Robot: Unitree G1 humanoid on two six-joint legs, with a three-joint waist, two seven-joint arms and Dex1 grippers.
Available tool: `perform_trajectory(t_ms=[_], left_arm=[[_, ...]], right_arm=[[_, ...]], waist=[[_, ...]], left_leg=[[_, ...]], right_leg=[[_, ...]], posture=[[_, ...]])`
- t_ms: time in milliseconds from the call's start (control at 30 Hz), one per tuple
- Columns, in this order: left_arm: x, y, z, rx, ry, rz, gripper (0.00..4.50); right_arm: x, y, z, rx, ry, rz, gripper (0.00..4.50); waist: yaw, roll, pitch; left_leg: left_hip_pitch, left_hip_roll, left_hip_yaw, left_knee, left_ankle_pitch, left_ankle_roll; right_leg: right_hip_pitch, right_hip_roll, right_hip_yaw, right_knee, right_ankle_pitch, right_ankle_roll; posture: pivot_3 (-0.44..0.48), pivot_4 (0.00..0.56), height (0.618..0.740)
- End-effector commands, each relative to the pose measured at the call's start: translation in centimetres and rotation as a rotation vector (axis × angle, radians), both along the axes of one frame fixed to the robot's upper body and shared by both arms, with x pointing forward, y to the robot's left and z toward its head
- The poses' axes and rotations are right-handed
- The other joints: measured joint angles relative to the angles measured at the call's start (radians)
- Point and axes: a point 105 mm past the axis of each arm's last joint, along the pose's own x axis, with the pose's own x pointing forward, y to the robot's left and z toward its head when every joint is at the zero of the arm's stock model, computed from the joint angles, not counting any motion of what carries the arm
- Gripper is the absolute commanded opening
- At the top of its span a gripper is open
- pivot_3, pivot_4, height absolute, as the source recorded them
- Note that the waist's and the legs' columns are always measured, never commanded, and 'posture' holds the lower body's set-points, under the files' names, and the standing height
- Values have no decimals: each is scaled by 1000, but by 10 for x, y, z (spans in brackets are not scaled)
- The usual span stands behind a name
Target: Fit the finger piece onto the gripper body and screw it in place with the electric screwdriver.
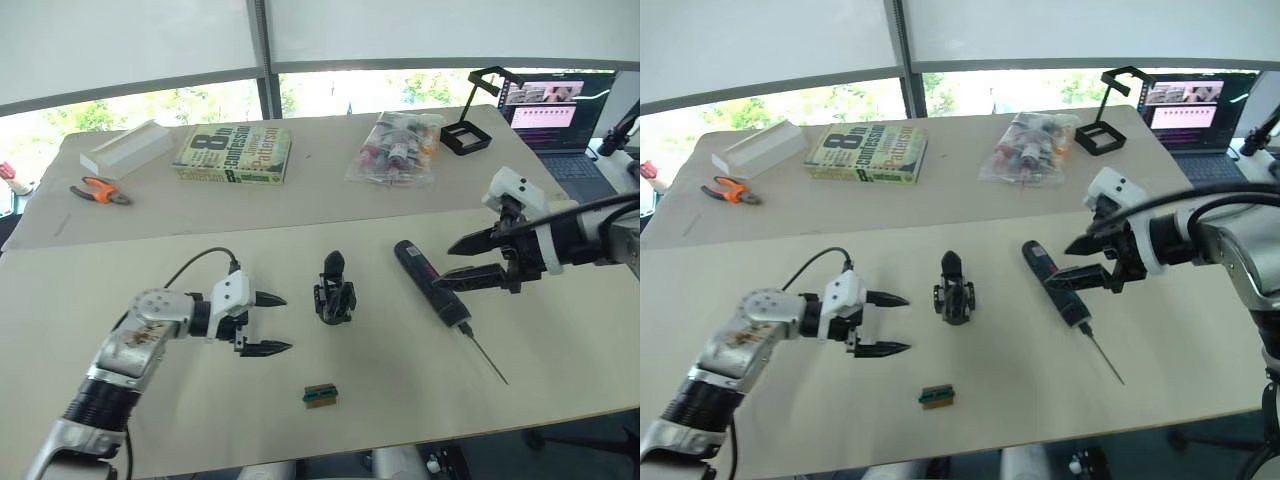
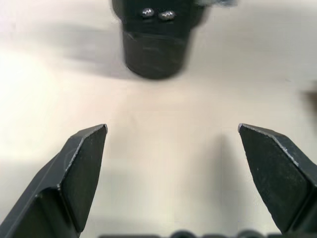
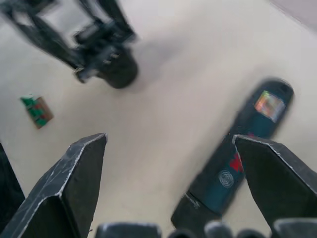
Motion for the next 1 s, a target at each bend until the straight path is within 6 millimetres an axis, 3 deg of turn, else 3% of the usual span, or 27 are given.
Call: perform_trajectory(t_ms=[33,233,367,933,1000], left_arm=[[-28,-8,51,-40,-16,-113,4500],[-50,-23,92,-59,-18,-186,4500],[-55,-33,109,-86,-41,-218,4500],[-57,-45,120,-96,-100,-225,4500],[-56,-45,120,-99,-104,-222,4500]], right_arm=[[5,-18,-4,-65,163,-198,4489],[7,-32,-21,-201,344,-358,4489],[10,-27,-32,-235,428,-378,4489],[32,9,-80,-307,489,-327,4489],[34,11,-84,-320,477,-314,3960]], waist=[[3,0,0],[8,0,1],[4,0,1],[-16,-3,0],[-20,-3,0]], left_leg=[[-3,0,0,1,0,0],[-9,-1,1,0,0,0],[-10,-1,2,-1,0,0],[-7,0,9,3,1,-1],[-7,0,10,5,1,-1]], right_leg=[[-3,0,-1,1,0,0],[-9,0,-3,0,0,0],[-11,0,-3,-2,0,0],[-12,0,0,7,2,-3],[-12,0,0,7,3,-5]], posture=[[0,150,738],[0,150,738],[0,150,738],[0,150,738],[0,150,738]])
